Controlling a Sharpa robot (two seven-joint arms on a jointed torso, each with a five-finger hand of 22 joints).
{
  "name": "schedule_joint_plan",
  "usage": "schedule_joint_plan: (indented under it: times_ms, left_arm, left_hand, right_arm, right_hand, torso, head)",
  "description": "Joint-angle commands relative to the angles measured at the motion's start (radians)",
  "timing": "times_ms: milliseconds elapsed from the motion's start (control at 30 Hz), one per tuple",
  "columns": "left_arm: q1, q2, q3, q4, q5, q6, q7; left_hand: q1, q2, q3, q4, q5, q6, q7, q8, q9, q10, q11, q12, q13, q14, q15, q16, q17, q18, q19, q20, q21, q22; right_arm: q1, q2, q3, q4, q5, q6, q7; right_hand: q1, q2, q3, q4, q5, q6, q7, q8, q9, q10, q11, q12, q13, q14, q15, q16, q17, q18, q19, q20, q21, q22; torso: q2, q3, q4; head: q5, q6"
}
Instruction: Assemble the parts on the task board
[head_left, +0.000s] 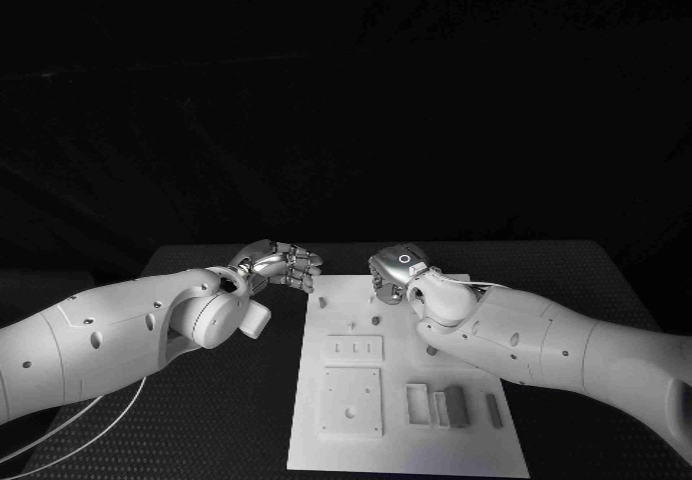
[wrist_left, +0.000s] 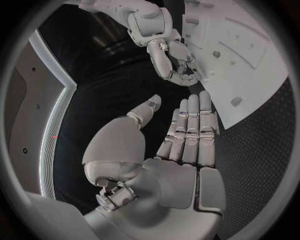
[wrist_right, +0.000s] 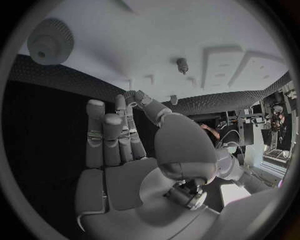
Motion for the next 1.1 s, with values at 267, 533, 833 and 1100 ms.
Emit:
schedule_joint_plan:
  times_ms: [267,533,833,1100]
  left_arm:
    - [0.007,0.003,0.001,0.004,-0.001,0.012,0.004]
    - [0.007,0.006,0.001,0.002,-0.001,0.012,0.002]
    - [0.007,0.008,0.001,0.001,-0.002,0.013,0.001]
    - [0.009,0.009,0.001,0.001,-0.002,0.013,0.001]
  left_hand:
    - [0.002,-0.009,-0.002,0.005,-0.002,-0.005,0.032,-0.004,-0.001,-0.001,0.009,-0.004,0.002,-0.005,0.002,-0.008,0.003,0.008,-0.009,0.001,-0.004,0.002]
    - [0.002,-0.009,-0.002,0.005,-0.002,-0.005,0.032,-0.004,-0.001,0.0,0.009,-0.004,0.002,-0.004,0.002,-0.009,0.004,0.008,-0.009,0.001,-0.005,0.003]
    - [0.002,-0.009,-0.003,0.005,-0.002,-0.005,0.032,-0.004,-0.001,0.0,0.009,-0.005,0.002,-0.004,0.002,-0.01,0.005,0.008,-0.01,0.001,-0.005,0.003]
    - [0.002,-0.009,-0.003,0.005,-0.002,-0.005,0.032,-0.004,-0.001,0.0,0.009,-0.006,0.003,-0.004,0.002,-0.011,0.006,0.008,-0.01,0.001,-0.005,0.003]
  right_arm:
    - [-0.001,0.011,0.0,-0.007,-0.004,-0.002,0.005]
    - [-0.001,0.013,0.0,-0.01,-0.003,-0.001,0.006]
    - [-0.001,0.027,0.0,-0.028,0.01,0.007,0.017]
    - [-0.001,0.029,0.0,-0.029,0.018,0.012,0.019]
  right_hand:
    - [0.001,-0.012,0.0,0.002,0.003,0.014,-0.004,0.006,0.001,0.007,0.002,0.0,0.0,0.003,-0.006,0.006,0.002,0.069,0.0,-0.004,0.006,0.019]
    - [0.001,-0.013,0.0,0.002,0.003,0.014,-0.003,0.005,0.001,0.007,0.002,-0.001,0.0,0.002,-0.006,0.005,0.002,0.069,0.0,-0.004,0.006,0.019]
    - [0.0,-0.014,0.001,0.003,0.003,0.012,-0.003,0.004,0.001,0.006,0.003,-0.002,-0.001,0.002,-0.006,0.004,0.001,0.069,-0.001,-0.003,0.005,0.019]
    - [-0.002,-0.015,0.001,0.003,0.003,0.011,-0.002,0.002,0.0,0.005,0.004,-0.004,-0.002,0.001,-0.005,0.002,0.001,0.069,-0.002,-0.003,0.003,0.018]
  torso:
    - [0.001,0.0007,-0.0015]
    - [-0.001,0.0,-0.0018]
    - [-0.001,-0.0001,-0.0018]
    - [0.0,0.0,-0.0018]
  head:
    - [0.001,-0.011]
    - [0.001,-0.015]
    - [-0.001,-0.019]
    - [0.001,-0.024]
